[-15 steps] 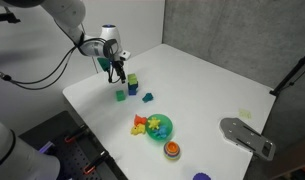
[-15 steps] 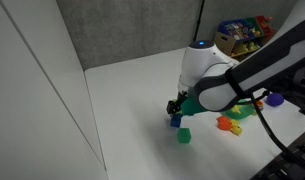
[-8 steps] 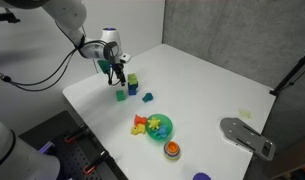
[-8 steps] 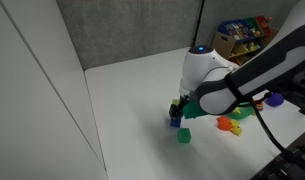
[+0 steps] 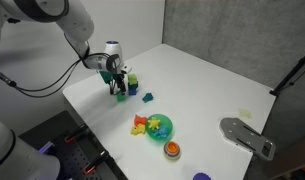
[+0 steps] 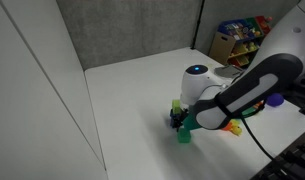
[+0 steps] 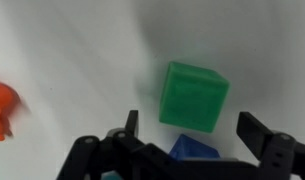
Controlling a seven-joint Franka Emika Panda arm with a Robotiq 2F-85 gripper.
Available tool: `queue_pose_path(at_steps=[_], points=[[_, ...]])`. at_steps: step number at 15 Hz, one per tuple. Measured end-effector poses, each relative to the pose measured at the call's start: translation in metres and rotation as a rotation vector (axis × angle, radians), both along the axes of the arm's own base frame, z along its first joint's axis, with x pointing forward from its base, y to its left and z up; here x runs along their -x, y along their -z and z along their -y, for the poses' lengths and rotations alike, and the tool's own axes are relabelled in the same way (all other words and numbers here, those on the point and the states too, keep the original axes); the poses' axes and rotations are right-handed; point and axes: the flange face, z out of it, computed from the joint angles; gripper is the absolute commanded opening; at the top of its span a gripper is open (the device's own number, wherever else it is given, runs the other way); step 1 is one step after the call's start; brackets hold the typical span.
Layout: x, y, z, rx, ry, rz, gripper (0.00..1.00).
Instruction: Place the yellow block on top of the blue block then put the green block on top of the yellow block.
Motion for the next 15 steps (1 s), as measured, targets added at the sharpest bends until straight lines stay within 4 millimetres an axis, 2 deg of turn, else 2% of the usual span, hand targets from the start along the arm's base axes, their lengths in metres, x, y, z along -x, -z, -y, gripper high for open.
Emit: queue_pose_path(at_steps=[3, 5, 8, 10, 15], points=[[0.001, 0.011, -0.004, -0.019, 0.006, 0.017, 1.0], [0.001, 0.016, -0.006, -0.028, 0.019, 0.017, 0.73], [0.002, 0.02, -0.007, -0.032, 0.031, 0.011, 0.47], [0.003, 0.021, -0.009, -0.032, 0.03, 0.01, 0.33], [-0.003, 0.014, -0.015, -0.039, 0.025, 0.024, 0.28]])
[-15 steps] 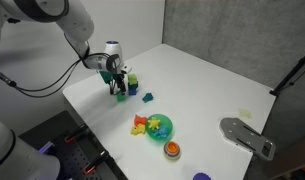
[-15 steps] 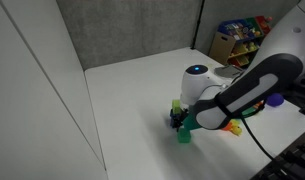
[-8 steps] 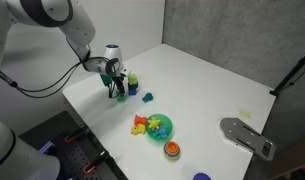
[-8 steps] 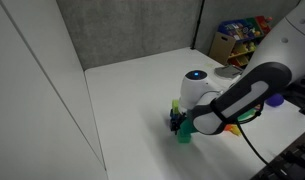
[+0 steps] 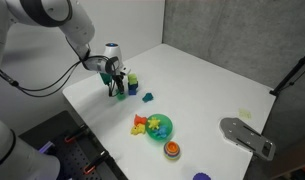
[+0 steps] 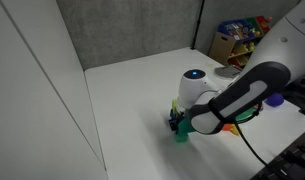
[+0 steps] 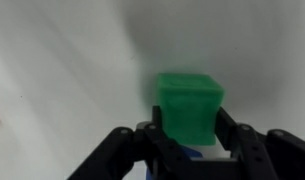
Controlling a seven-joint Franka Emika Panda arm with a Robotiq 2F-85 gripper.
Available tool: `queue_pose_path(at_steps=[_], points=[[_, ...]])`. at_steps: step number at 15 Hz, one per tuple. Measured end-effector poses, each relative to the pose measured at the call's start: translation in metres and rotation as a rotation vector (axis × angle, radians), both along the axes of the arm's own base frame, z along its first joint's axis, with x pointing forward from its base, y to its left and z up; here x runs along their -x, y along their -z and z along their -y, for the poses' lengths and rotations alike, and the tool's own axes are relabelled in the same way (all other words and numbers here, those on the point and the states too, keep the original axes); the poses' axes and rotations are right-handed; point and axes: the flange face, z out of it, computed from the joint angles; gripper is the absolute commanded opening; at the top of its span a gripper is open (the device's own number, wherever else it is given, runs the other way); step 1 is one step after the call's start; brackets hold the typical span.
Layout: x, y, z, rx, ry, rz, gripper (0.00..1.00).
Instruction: Place the yellow block on top of the blue block then put the green block on top of the yellow block.
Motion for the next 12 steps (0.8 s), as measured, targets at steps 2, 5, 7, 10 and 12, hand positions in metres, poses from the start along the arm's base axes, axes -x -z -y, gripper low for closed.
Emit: queue_pose_path(at_steps=[2, 5, 7, 10, 12], points=[[-0.007, -0.01, -0.006, -0.003, -0.004, 0.008, 0.28], [-0.02, -0.035, -0.015, -0.007, -0.009, 0.018, 0.28], [-0.029, -0.053, -0.021, -0.01, -0.01, 0.026, 0.28], [-0.043, -0.083, -0.028, -0.015, -0.01, 0.035, 0.28], [-0.053, -0.103, -0.031, -0.016, -0.007, 0.039, 0.28]])
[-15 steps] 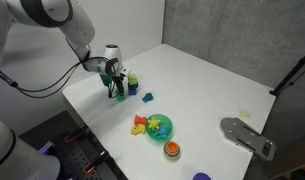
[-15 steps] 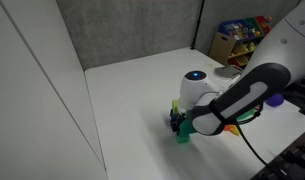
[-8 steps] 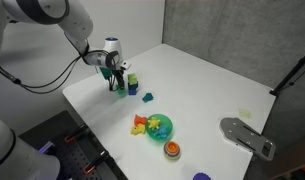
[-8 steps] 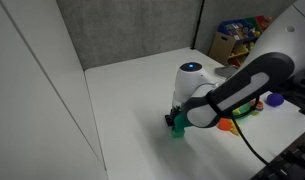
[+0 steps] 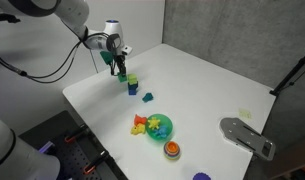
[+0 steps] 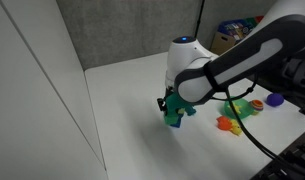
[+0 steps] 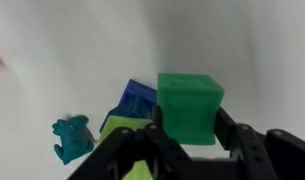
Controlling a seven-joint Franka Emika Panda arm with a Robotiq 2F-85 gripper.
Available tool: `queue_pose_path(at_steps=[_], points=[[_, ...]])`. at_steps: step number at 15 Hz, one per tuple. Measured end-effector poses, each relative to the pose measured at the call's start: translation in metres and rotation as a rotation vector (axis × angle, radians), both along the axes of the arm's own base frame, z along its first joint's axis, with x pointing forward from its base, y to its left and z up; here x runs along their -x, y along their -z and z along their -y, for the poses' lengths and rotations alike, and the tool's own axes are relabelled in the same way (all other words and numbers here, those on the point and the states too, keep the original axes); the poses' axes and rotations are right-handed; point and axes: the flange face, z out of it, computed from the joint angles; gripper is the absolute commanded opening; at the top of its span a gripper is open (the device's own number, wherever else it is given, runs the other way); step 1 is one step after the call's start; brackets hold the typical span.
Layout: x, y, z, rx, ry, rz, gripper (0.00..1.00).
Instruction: Place the yellow block on top of the blue block then put the green block on top of the yellow block.
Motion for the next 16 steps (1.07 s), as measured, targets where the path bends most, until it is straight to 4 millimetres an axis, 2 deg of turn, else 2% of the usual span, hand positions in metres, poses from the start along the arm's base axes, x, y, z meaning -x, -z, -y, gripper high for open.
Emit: queue_pose_path(at_steps=[4, 7, 13, 16], points=[[-0.02, -0.039, -0.003, -0.015, 0.009, 0.01, 0.28], [-0.032, -0.06, -0.001, -0.04, 0.014, 0.016, 0.28], [-0.048, -0.085, 0.011, -0.055, 0.031, 0.02, 0.28], [-0.052, -0.09, 0.024, -0.026, 0.04, 0.015, 0.28]])
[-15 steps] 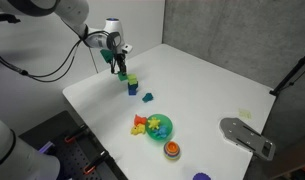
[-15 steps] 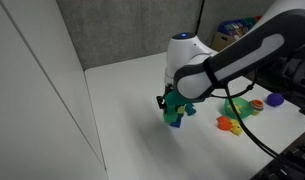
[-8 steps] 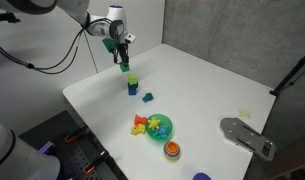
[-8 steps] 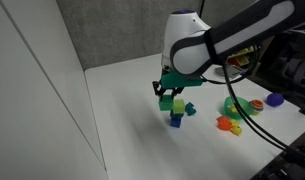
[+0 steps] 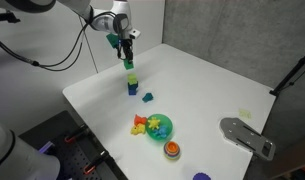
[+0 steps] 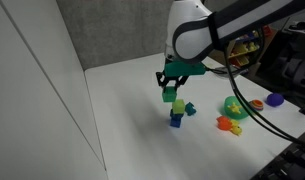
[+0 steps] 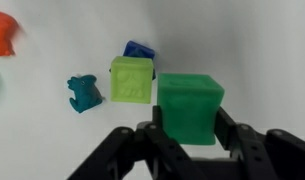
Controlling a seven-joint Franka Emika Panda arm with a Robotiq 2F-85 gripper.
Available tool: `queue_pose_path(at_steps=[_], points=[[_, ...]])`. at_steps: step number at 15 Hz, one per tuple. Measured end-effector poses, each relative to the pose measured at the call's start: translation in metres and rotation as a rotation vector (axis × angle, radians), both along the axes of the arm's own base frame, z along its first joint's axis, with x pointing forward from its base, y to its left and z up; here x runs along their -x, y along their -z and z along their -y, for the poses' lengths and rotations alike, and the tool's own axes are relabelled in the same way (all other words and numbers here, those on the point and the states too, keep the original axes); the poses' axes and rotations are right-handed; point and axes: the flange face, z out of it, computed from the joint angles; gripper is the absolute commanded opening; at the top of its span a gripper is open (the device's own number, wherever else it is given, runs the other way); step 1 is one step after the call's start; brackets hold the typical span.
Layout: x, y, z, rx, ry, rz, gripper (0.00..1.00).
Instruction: Place the yellow block on top of the blue block then put the green block on top of the yellow block.
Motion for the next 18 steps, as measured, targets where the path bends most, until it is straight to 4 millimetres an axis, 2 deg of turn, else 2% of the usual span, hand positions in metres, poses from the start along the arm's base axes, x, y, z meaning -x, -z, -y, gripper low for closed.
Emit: queue_pose_path(at_steps=[5, 14, 18], points=[[-0.005, 0.002, 0.015, 0.057, -0.012, 0.012, 0.28], [0.001, 0.031, 0.015, 0.106, -0.044, -0.02, 0.28], [0.002, 0.037, 0.017, 0.12, -0.046, -0.034, 0.28]])
